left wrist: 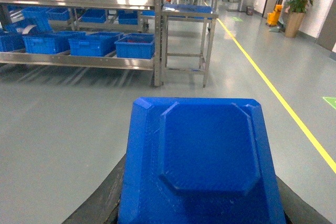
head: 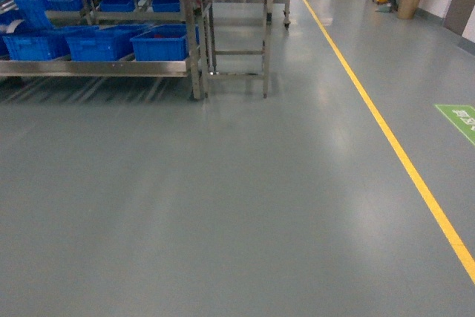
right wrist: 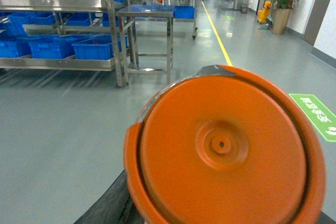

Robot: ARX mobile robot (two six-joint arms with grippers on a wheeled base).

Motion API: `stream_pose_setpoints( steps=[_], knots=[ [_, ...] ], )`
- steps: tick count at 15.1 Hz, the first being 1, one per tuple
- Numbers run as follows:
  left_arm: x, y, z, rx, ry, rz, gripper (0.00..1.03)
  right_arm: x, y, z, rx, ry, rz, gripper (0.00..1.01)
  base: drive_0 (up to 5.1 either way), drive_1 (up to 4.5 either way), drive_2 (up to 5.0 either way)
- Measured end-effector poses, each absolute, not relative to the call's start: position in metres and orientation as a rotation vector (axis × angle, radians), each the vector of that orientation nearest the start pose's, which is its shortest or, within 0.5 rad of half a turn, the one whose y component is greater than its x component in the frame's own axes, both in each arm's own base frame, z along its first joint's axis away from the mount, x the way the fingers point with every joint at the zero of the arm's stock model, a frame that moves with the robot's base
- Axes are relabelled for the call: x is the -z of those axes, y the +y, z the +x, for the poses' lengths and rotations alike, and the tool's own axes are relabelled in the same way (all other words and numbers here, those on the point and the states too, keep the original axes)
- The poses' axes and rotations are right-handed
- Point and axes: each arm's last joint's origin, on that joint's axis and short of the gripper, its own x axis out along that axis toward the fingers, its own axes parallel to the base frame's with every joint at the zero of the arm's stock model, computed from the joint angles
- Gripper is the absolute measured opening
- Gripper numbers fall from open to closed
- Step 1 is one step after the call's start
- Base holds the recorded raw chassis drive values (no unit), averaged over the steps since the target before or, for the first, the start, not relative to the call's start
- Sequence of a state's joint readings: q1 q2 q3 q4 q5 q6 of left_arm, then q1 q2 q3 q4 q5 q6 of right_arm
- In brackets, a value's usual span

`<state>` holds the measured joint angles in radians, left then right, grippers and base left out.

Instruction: Sort blue parts and orange caps into right shelf containers

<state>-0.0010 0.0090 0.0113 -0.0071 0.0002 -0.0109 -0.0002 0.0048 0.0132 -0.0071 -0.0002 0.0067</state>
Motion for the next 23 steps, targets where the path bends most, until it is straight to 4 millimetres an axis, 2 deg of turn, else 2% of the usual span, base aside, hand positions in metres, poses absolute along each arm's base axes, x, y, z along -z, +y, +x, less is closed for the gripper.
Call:
stream_pose_setpoints(
  steps=[23],
  knots=[
    [-0.1660, -0.0001, 0.0976, 0.001, 0.004, -0.010, 0.42, -0.1671, 0.0000, 0.0972, 0.000, -0.002, 0.007, 0.43, 0.0, 4.34, -4.3]
  ],
)
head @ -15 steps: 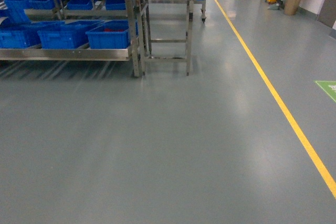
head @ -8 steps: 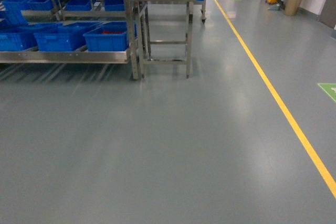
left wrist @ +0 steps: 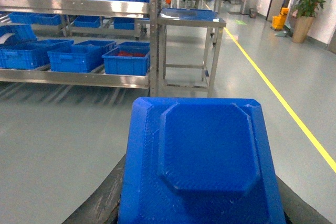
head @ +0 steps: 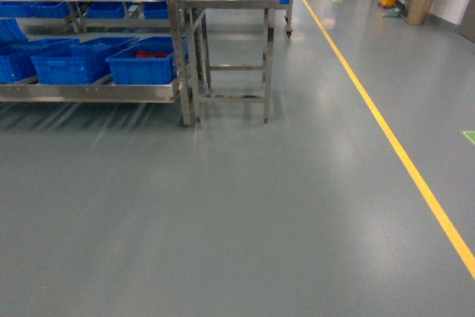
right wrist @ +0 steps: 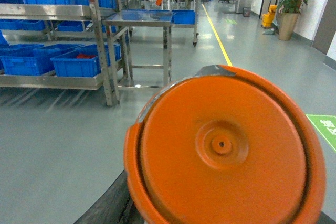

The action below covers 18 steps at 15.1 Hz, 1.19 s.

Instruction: Sort blue parts and orange caps into right shelf containers

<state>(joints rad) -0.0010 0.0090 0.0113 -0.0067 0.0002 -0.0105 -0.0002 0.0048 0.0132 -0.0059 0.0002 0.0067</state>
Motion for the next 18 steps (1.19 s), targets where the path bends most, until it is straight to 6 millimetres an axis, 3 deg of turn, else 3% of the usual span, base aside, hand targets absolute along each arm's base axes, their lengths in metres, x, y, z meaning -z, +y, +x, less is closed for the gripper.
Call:
stream_pose_setpoints(
  steps=[18],
  knots=[
    [-0.1661, -0.0001, 0.0976, 0.001, 0.004, -0.010, 0.42, -0.1669, 0.0000, 0.0972, 0.000, -0.001, 0.007, 0.43, 0.0, 4.29, -4.3]
  ],
)
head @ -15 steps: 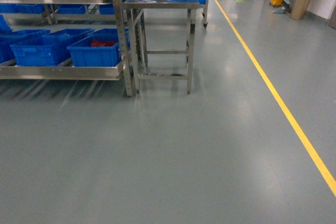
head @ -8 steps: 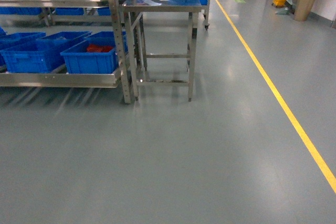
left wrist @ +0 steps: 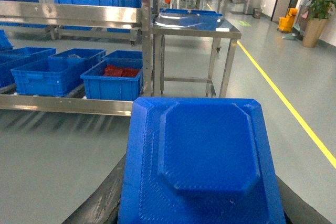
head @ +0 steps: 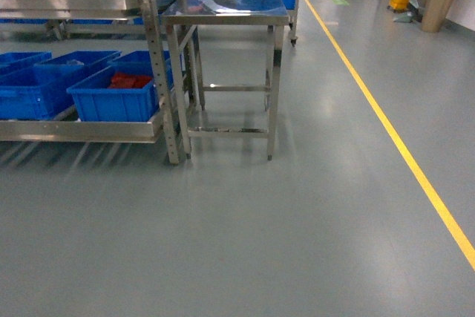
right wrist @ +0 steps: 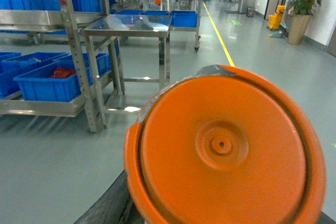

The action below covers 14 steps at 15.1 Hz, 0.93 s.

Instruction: Sort blue parts and orange caps into right shelf containers

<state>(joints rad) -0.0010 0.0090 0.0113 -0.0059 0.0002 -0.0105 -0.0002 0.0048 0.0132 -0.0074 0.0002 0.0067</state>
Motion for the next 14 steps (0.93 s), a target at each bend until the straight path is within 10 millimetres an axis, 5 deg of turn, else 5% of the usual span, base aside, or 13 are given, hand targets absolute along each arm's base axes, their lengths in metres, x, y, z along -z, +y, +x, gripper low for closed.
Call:
stream_pose_setpoints(
  steps=[14],
  knots=[
    [-0.1660, -0.0001, 0.0976, 0.001, 0.005, -0.011, 0.42, -0.1670, 0.0000, 0.0972, 0.000, -0.002, 0.007, 0.43, 0.0, 4.30, -4.3]
  ],
)
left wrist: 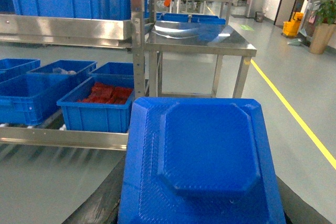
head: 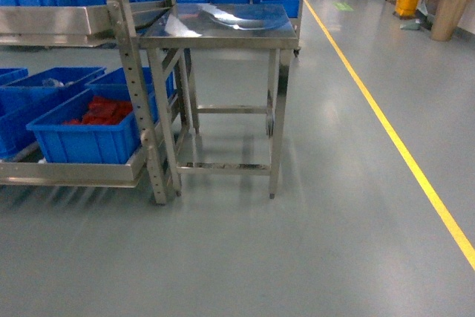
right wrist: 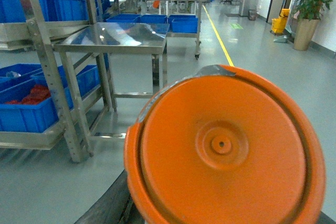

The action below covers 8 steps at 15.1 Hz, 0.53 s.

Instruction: Sort blue parts and orange caps into right shelf containers

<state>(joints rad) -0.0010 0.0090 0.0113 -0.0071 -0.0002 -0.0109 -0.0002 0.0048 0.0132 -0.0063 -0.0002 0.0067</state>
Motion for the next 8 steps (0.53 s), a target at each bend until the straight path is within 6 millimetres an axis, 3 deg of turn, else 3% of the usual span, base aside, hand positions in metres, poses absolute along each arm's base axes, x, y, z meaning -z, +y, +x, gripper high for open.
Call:
stream_pose_setpoints(
  steps=[8],
  knots=[
    [-0.1659, -0.0001, 0.0976, 0.001, 0.006, -0.011, 0.42, -0.1669, 0.0000, 0.0972, 0.000, -0.001, 0.007, 0.43, 0.0, 4.36, -4.3]
  ],
)
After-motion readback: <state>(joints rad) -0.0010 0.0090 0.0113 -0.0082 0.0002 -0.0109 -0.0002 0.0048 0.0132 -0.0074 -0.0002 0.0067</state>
